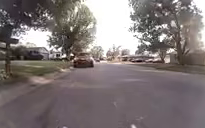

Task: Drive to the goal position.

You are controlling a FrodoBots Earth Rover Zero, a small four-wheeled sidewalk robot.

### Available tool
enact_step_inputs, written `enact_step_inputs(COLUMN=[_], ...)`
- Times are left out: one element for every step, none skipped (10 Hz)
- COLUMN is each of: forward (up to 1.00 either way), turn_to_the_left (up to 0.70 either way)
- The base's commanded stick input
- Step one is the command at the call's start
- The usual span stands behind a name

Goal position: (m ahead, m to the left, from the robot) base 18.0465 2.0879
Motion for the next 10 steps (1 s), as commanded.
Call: enact_step_inputs(forward=[1.0, 1.0, 1.0, 1.0, 1.0, 1.0, 1.0, 1.0, 1.0, 1.0], turn_to_the_left=[-0.22, -0.37, -0.37, -0.22, -0.07, 0.0, 0.0, 0.0, 0.0, 0.0])
